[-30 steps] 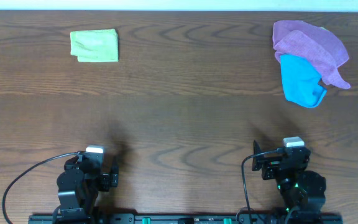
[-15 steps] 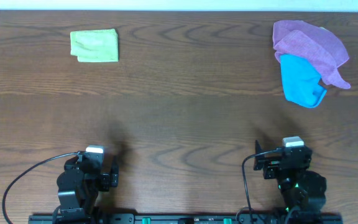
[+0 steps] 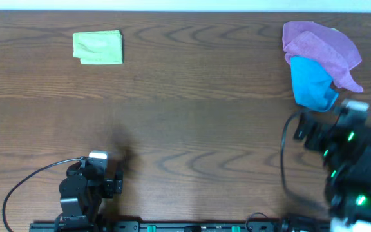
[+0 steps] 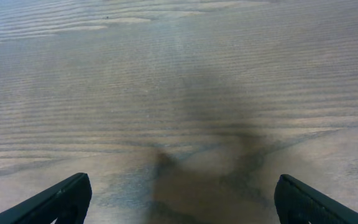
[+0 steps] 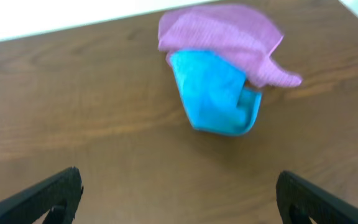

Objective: Fold the cloth
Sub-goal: 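Reach the right gripper to the cloth pile and grasp the purple cloth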

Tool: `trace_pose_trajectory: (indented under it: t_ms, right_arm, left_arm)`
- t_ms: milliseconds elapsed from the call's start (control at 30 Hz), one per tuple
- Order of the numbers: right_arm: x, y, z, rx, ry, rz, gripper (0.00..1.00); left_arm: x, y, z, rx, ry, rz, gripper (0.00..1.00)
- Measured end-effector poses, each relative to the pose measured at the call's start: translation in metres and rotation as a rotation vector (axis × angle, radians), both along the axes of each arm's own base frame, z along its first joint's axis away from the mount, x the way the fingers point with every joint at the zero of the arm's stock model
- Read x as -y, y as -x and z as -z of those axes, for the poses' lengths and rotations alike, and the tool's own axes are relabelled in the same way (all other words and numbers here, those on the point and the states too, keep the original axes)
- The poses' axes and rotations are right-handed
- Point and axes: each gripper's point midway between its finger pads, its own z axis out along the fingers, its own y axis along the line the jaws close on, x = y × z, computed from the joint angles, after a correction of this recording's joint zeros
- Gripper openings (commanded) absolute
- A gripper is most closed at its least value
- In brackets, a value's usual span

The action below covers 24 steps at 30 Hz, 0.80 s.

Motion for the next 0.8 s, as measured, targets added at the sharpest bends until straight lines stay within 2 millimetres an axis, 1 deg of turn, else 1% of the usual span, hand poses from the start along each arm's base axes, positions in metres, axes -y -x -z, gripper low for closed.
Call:
trace_pose_trajectory:
  t_ms: [67, 167, 200, 233, 367, 500, 567, 667, 733, 800]
  right_arm:
    - [0.006, -0.019, -0.019, -0.024, -0.011, 0.014, 0.99]
    - [0.015, -0.049, -0.038, -0.064, -0.023, 0.031, 0.99]
    - [0.018, -0.058, -0.042, -0.078, -0.025, 0.038, 0.99]
    - [0.022, -0.072, -0.047, -0.089, -0.027, 0.046, 0.99]
    - [0.038, -0.11, -0.053, -0.123, -0.037, 0.076, 0.99]
    - [0.058, -0.139, -0.046, -0.151, -0.046, 0.112, 0.99]
    - [0.071, -0.155, -0.036, -0.176, -0.052, 0.134, 0.99]
    - [0.085, -0.173, -0.02, -0.19, -0.055, 0.154, 0.99]
    - [0.092, -0.186, -0.007, -0.192, -0.053, 0.156, 0.99]
    - [0.095, -0.197, 0.001, -0.185, -0.048, 0.153, 0.99]
  left_arm:
    - [0.0, 0.0, 0.0, 0.0, 0.0, 0.0, 0.95]
    - [0.0, 0.0, 0.0, 0.0, 0.0, 0.0, 0.95]
    - [0.0, 0.0, 0.0, -0.001, 0.0, 0.0, 0.95]
    - [0.0, 0.0, 0.0, -0.001, 0.0, 0.0, 0.95]
    - [0.0, 0.0, 0.0, 0.0, 0.0, 0.0, 0.95]
    - [0.0, 0.0, 0.0, -0.001, 0.0, 0.0, 0.95]
    - [0.0, 0.0, 0.0, 0.0, 0.0, 0.0, 0.95]
    - [0.0, 0.0, 0.0, 0.0, 0.0, 0.0, 0.95]
    - [0.0, 0.0, 0.0, -0.001, 0.0, 0.0, 0.95]
    - [0.0, 0.0, 0.0, 0.0, 0.0, 0.0, 0.95]
